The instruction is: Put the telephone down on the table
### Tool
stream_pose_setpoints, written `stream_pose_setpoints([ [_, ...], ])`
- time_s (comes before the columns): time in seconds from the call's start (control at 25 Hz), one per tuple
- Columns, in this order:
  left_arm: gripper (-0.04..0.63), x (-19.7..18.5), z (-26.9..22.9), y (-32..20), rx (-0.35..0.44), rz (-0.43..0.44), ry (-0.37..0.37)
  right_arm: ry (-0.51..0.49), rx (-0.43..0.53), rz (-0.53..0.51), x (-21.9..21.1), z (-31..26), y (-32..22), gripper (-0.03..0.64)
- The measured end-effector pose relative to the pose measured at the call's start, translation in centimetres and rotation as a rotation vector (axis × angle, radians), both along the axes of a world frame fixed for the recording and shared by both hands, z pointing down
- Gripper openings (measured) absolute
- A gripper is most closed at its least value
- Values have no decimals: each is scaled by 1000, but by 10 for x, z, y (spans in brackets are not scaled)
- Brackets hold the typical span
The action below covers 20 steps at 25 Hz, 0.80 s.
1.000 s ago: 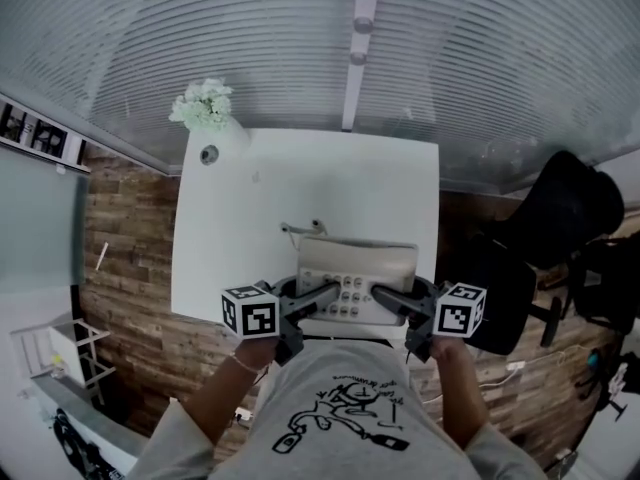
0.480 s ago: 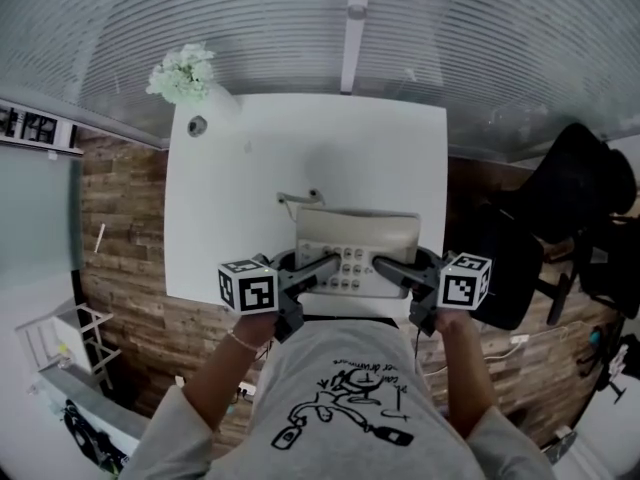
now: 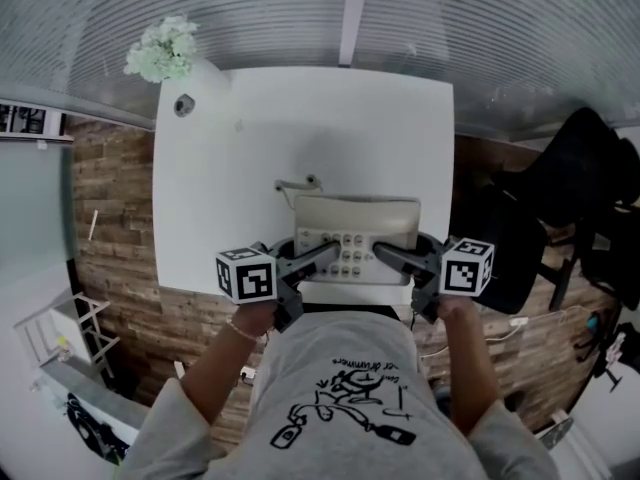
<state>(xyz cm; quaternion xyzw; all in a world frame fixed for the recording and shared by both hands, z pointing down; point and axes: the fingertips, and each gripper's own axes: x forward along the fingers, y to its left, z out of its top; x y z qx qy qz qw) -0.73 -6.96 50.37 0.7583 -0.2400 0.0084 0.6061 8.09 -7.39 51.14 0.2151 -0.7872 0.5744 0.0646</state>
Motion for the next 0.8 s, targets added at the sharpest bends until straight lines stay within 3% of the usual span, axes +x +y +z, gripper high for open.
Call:
stream_pose_setpoints([
  [0.8, 213, -4, 41, 28, -72, -9, 10, 11, -80, -8, -4, 41, 28, 304],
])
